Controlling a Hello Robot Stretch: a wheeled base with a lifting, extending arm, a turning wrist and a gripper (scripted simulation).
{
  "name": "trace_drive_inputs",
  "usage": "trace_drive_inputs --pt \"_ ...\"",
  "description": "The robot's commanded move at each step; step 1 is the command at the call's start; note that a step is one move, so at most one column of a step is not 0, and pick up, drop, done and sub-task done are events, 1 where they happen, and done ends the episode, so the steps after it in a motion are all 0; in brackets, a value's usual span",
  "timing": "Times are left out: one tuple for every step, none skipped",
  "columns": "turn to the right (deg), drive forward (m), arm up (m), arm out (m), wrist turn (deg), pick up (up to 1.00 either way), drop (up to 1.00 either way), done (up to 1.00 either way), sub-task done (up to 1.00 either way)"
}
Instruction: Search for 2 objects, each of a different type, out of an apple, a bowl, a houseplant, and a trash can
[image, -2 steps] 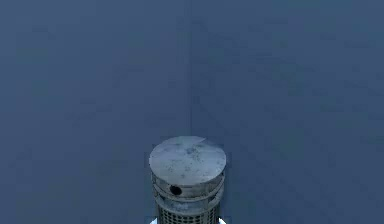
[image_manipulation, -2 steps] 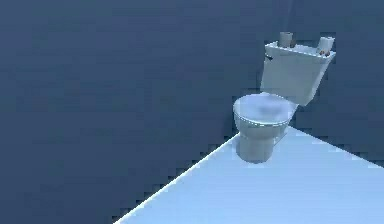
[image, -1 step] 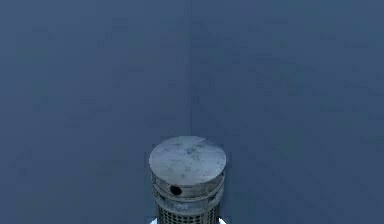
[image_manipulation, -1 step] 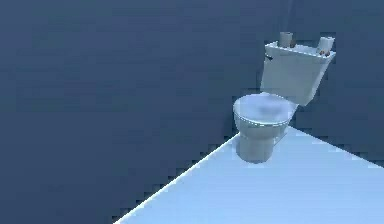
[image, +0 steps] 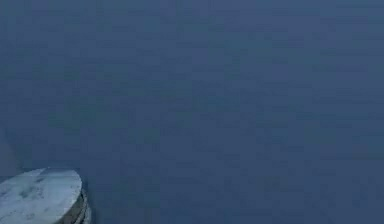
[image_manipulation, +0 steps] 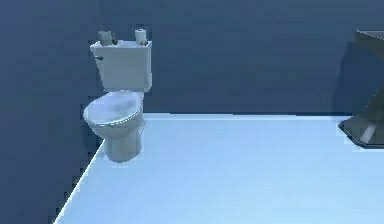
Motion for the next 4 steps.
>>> trace_drive_inputs --pt "45.0 0.00 0.00 0.00 0.0 0.00 0.00 0.00 0.00" --pt "45.0 0.00 0.00 0.00 0.0 0.00 0.00 0.00 0.00" --pt "3.0 0.00 0.00 0.00 0.0 0.00 0.00 0.00 0.00" --pt "0.0 0.05 0.00 0.00 0.0 0.00 0.00 0.00 0.00"
